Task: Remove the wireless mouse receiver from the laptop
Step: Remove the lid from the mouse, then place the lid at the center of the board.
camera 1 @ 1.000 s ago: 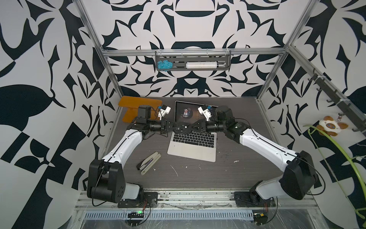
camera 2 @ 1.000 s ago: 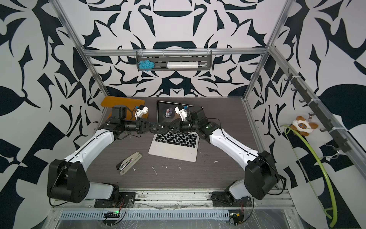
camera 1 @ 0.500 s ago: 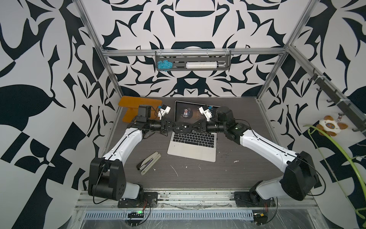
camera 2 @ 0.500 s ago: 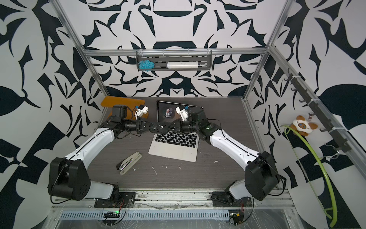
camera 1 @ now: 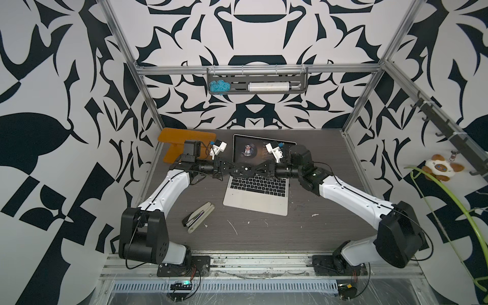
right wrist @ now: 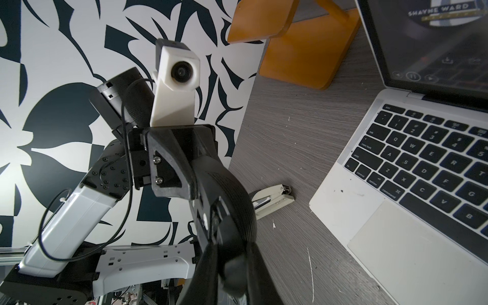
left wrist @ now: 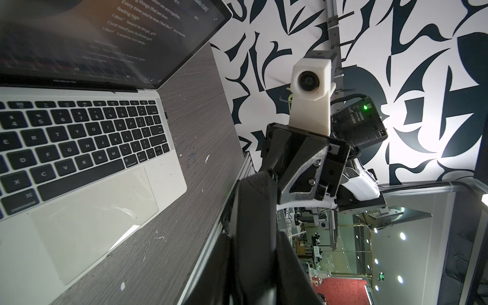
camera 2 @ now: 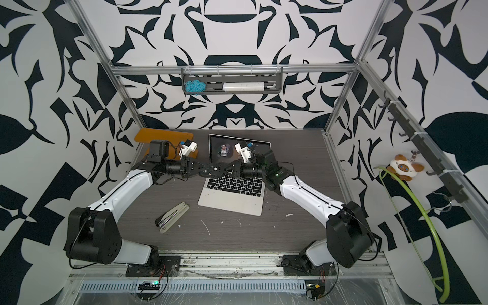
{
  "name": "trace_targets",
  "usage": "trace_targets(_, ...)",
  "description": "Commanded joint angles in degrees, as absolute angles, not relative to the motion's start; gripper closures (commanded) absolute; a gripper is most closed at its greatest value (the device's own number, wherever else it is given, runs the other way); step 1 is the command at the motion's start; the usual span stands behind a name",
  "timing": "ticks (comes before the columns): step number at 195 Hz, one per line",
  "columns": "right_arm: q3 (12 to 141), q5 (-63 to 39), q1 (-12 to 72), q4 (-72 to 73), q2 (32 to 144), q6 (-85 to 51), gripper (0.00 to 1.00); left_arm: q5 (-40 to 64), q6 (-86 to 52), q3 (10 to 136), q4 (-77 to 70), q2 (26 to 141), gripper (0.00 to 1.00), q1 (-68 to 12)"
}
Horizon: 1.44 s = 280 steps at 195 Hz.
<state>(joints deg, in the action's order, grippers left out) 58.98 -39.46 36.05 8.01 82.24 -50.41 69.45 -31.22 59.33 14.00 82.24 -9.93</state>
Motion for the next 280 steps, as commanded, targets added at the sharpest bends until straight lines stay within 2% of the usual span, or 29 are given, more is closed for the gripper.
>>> trace_targets(1, 58.4, -42.4, 36.6, 15.1, 79.5, -50.5, 1.00, 70.7, -31.0, 58.5, 14.2, 83.3, 1.00, -9.1)
trace_targets(48, 56.0, -42.8, 36.6, 19.9, 79.0, -51.7, 1.00, 75.1, -37.8, 55.9, 5.4, 82.8, 1.00, -7.1)
trace_targets(108, 54.2, -44.4, 36.6, 26.4, 79.5, -54.8, 1.00, 75.0, -37.1, 55.4, 5.9, 82.9, 1.00, -7.1)
trace_targets(169, 54.6, -43.6, 36.6, 22.5, 75.6, -51.4, 1.00, 72.1, -33.4, 56.1, 10.2, 84.8, 1.00, -6.7)
trace_targets(184, 56.0, -41.9, 36.6, 16.9, 73.7, -48.1, 1.00, 71.2, -32.3, 56.4, 11.7, 85.0, 1.00, -6.7)
trace_targets(209, 61.5, -31.5, 36.9, -4.8, 70.8, -36.8, 1.00, 68.2, -29.7, 57.1, 15.9, 84.7, 1.00, -6.8)
trace_targets(228, 64.4, -16.8, 37.6, -21.5, 69.5, -30.4, 1.00, 66.0, -29.6, 56.0, 16.9, 83.1, 1.00, -7.4)
trace_targets(250, 65.8, 2.3, 38.7, -35.8, 70.9, -29.2, 1.00, 62.4, -30.2, 53.4, 16.3, 81.0, 1.00, -10.1)
trace_targets(280, 66.5, 19.5, 40.6, -47.5, 78.4, -30.6, 1.00, 59.0, -31.5, 48.1, 13.4, 78.7, 1.00, -12.6)
